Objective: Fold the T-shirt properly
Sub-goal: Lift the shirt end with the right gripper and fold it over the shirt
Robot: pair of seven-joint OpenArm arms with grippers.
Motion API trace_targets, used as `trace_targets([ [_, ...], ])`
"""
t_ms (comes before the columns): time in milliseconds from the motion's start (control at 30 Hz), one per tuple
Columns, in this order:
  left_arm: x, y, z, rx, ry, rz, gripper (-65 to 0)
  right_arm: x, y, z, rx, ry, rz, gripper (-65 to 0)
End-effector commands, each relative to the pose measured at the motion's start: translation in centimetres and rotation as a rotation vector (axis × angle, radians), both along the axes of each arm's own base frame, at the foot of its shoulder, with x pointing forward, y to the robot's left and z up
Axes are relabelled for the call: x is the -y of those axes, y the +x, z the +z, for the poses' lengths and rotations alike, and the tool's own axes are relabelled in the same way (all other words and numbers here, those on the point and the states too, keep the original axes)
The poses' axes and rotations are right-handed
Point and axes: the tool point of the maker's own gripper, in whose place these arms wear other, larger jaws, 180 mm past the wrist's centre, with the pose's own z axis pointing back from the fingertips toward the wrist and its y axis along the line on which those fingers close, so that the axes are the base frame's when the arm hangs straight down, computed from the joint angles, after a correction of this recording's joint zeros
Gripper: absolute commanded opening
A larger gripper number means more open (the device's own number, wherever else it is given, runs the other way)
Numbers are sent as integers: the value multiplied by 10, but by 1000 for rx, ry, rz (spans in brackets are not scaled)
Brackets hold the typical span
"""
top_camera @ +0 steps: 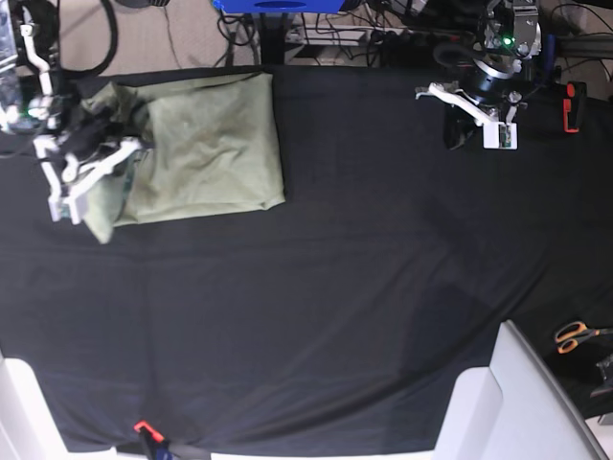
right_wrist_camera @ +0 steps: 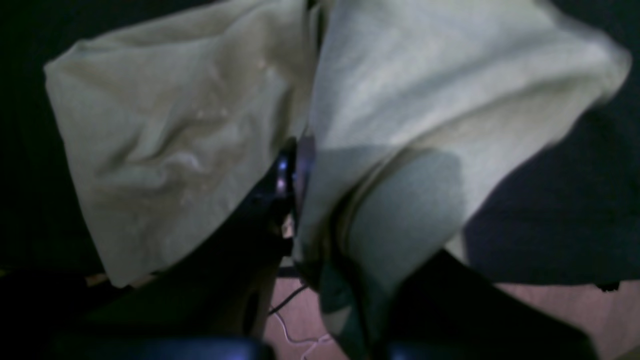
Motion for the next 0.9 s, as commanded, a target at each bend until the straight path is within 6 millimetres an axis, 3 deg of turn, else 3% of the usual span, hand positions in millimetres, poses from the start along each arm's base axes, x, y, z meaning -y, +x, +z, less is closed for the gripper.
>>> trace_targets([
  [0, -2, 3, 7, 31, 2, -2, -650, -9, 9, 13, 48, 11, 27, -644],
  [300, -9, -6, -15, -30, 0, 24, -650, -75, 3, 16, 8, 103, 157, -644],
  [767, -10, -7, -16, -31, 0, 25, -650, -121, 3, 20, -7, 173, 245, -644],
  [867, -11, -6, -15, -30, 1, 27, -650, -128, -1, 12, -34, 184, 246, -644],
])
